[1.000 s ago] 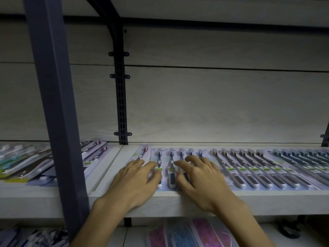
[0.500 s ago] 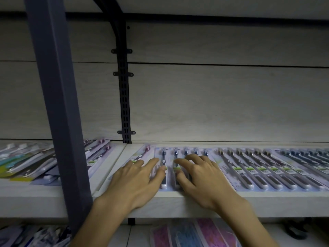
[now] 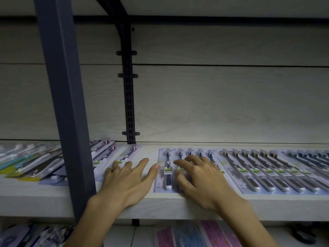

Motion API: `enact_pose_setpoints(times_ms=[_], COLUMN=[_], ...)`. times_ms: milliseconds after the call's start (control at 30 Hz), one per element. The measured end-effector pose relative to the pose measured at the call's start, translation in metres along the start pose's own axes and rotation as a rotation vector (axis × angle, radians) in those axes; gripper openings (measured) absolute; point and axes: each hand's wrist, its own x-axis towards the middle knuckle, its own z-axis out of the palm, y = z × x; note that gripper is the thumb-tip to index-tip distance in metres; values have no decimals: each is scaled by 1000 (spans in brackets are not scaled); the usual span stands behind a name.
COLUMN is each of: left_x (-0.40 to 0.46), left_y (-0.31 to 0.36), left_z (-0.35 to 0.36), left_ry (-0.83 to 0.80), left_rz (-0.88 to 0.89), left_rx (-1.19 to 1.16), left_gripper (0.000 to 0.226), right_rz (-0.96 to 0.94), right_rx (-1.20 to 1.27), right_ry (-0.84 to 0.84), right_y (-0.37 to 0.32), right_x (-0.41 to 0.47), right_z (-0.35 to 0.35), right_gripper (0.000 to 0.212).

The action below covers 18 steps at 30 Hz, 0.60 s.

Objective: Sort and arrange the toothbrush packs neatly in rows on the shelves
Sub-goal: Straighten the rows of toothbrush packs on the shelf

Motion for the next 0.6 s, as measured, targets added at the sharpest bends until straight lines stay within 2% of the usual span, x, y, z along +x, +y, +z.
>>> enact_pose_setpoints(times_ms=[200, 600], left_x=[2, 10], left_y=[-6, -7], left_z=[-4, -6], left_ry=[-3, -18], left_rz=[-78, -120], left_rx=[-5, 19], left_gripper=[73, 77], right_rz=[-4, 8], right_rx=[14, 38], right_ry=[-2, -2], right_y=[1, 3], right_x=[1, 2], right_z=[2, 4], right_gripper=[76, 76])
